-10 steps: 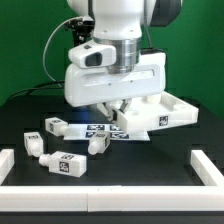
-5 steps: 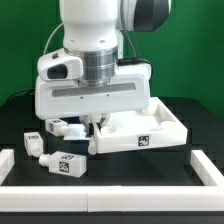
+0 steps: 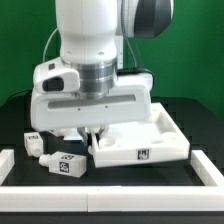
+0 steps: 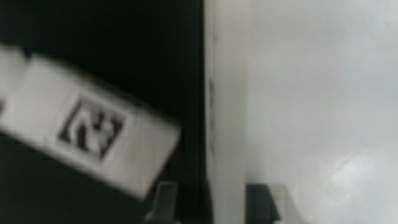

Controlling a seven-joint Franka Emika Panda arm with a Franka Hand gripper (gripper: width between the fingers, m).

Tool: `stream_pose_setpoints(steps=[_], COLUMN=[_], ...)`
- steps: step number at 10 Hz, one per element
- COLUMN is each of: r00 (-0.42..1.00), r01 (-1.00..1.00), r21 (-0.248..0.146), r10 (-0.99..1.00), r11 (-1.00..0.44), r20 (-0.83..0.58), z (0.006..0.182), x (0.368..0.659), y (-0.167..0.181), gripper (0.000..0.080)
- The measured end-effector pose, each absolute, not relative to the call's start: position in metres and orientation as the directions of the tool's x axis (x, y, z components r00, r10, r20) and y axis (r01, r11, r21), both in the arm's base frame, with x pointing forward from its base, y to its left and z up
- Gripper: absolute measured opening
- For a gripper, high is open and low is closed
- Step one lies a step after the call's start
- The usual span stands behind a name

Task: Assemble one leg

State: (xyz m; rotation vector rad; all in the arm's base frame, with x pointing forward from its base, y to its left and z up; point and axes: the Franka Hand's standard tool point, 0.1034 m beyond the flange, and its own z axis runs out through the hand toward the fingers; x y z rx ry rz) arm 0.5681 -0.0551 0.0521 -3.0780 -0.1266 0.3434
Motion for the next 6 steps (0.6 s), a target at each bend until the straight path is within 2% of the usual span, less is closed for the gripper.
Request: stream_pose_setpoints(steps=[2,6], r00=[0.978,0.977], r01=[-0.018,-0.005], r21=[-0.020,-0.023], r10=[-0.013,0.000], r11=[-1.000,-1.000], r20=[-0.209,-0.215], z=[0.0369,0.0340], x=[0.5865,0.5841], y=[-0.0516,-0.0515], gripper=[0.0057,0.0057])
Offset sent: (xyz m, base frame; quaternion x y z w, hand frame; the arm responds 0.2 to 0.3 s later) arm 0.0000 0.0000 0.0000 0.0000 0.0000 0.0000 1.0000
